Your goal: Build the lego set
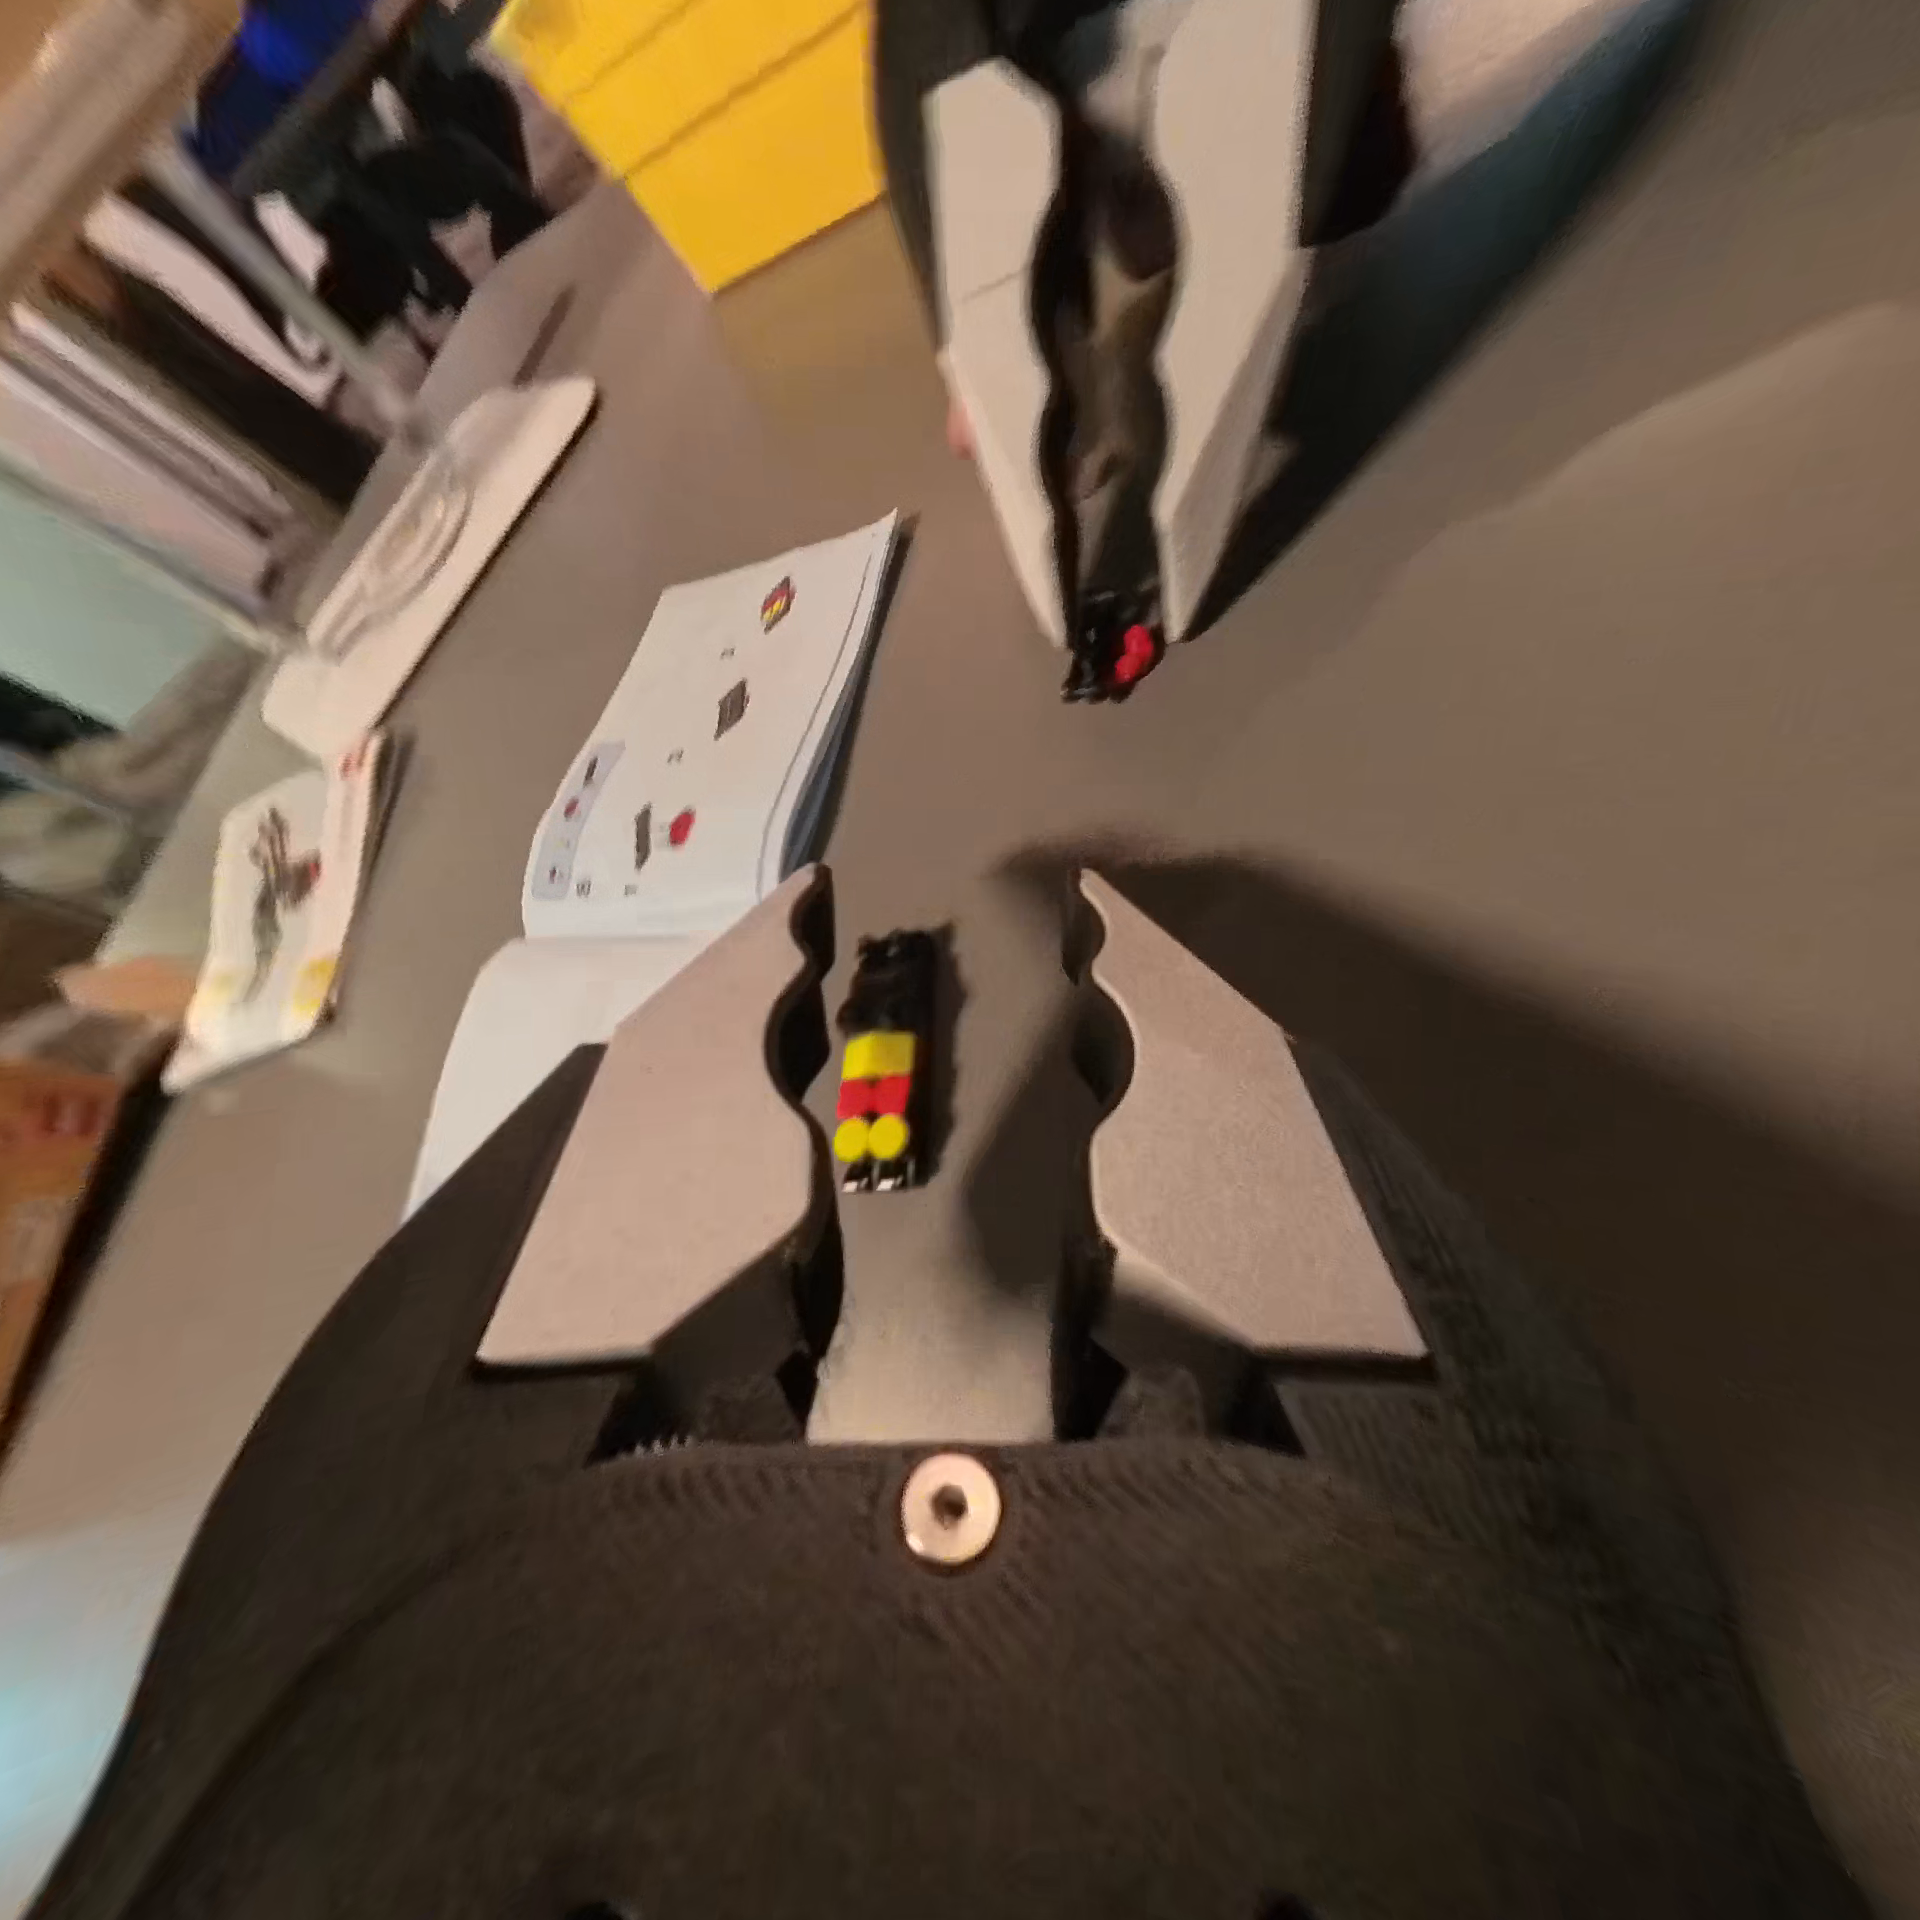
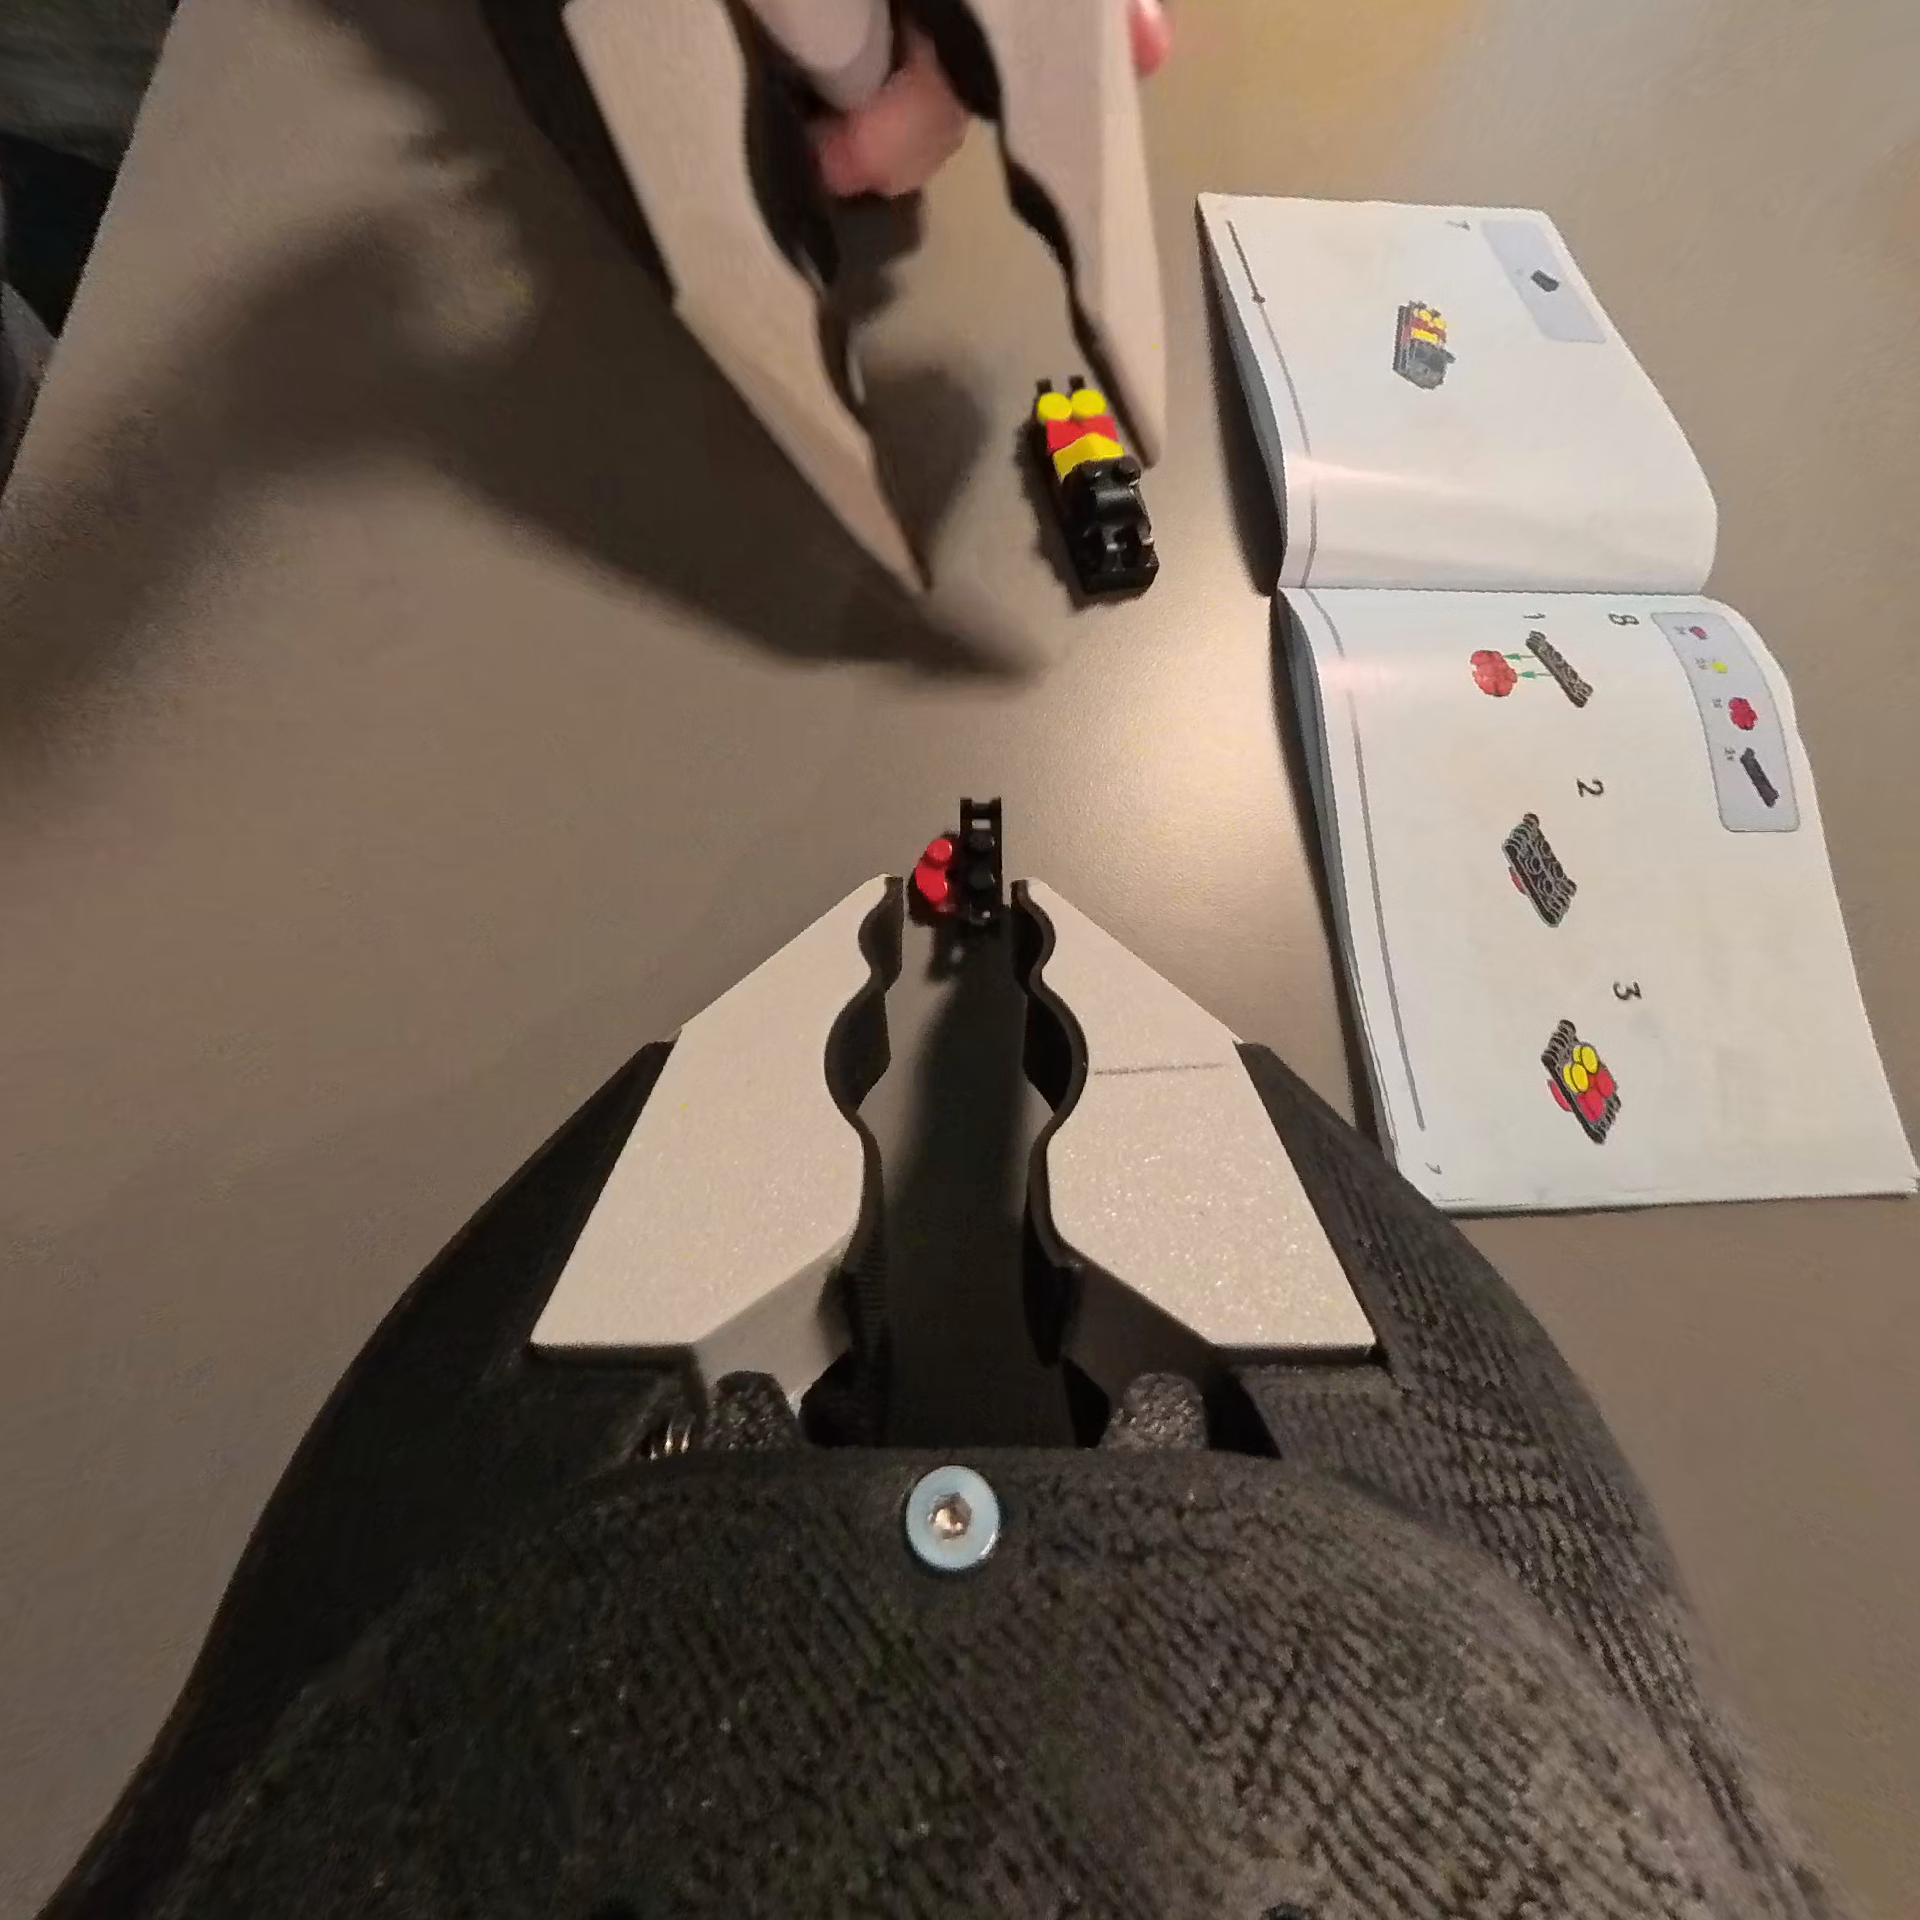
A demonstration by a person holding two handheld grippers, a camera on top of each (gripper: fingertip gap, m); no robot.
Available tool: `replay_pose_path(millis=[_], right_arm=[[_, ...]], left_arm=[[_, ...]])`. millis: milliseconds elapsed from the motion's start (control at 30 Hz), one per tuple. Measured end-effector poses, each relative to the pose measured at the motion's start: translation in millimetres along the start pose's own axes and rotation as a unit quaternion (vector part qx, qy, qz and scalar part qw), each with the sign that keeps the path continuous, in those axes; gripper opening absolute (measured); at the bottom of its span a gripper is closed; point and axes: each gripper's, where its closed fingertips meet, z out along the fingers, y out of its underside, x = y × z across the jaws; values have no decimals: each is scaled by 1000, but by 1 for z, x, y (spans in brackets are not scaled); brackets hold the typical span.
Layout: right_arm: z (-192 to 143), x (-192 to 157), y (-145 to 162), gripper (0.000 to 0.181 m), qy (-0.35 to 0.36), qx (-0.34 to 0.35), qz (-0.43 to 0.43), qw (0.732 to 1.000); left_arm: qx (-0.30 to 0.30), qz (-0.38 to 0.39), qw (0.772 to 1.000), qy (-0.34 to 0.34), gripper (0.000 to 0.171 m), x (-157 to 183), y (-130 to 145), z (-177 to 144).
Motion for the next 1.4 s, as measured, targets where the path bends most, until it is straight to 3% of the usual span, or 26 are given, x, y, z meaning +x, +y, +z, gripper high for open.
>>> replay_pose_path(millis=[167,333,400,633,733,1000,1267,1400], right_arm=[[1,1,0,20,-1,-1,9,1000],[3,0,-2,14,-6,-2,17,1000],[3,1,-2,13,-3,-2,18,1000],[1,3,-5,13,6,11,16,1000],[1,3,-5,12,10,9,11,1000],[-13,11,-9,12,39,20,23,999],[-19,8,-12,12,43,12,32,998],[-20,4,-13,12,30,16,37,999]], left_arm=[[72,123,989,27,41,33,-25,1],[81,142,986,25,38,36,-30,6],[92,154,984,6,49,31,-34,7],[85,278,956,-39,42,27,-35,23],[87,296,950,-40,41,26,-38,31],[102,356,927,-58,26,27,-41,35],[97,459,874,-129,12,30,-51,38],[92,475,864,-138,1,30,-51,40]])
